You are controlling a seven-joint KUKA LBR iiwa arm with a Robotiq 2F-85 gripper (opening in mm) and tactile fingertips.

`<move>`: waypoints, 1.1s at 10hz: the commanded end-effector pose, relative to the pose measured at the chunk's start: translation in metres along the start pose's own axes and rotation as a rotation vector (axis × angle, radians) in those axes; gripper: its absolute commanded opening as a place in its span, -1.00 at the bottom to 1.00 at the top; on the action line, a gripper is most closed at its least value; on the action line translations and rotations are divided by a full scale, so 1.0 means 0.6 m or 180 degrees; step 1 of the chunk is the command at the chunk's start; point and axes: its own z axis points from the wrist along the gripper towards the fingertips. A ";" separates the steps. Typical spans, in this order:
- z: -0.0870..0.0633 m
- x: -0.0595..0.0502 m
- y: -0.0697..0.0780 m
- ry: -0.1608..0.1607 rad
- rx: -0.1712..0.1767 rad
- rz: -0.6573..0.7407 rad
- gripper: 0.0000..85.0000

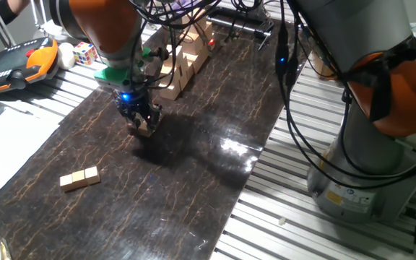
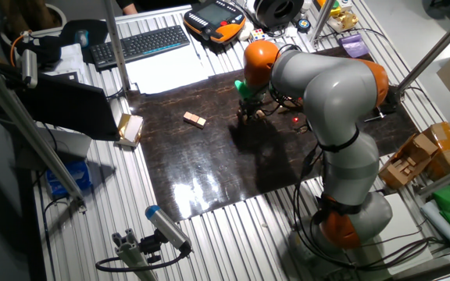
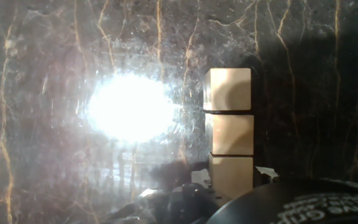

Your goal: Stack the blocks into a pyramid shape

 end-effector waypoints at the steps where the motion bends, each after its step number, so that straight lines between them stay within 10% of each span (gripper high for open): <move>1: -0.004 0.000 0.000 0.0001 0.0011 -0.0005 0.10; 4: -0.027 0.012 0.007 0.0026 0.0072 -0.0020 0.27; 9: -0.078 0.116 0.021 0.0358 -0.0067 -0.1061 0.33; 11: -0.084 0.144 0.025 0.0304 -0.0008 -0.1829 0.26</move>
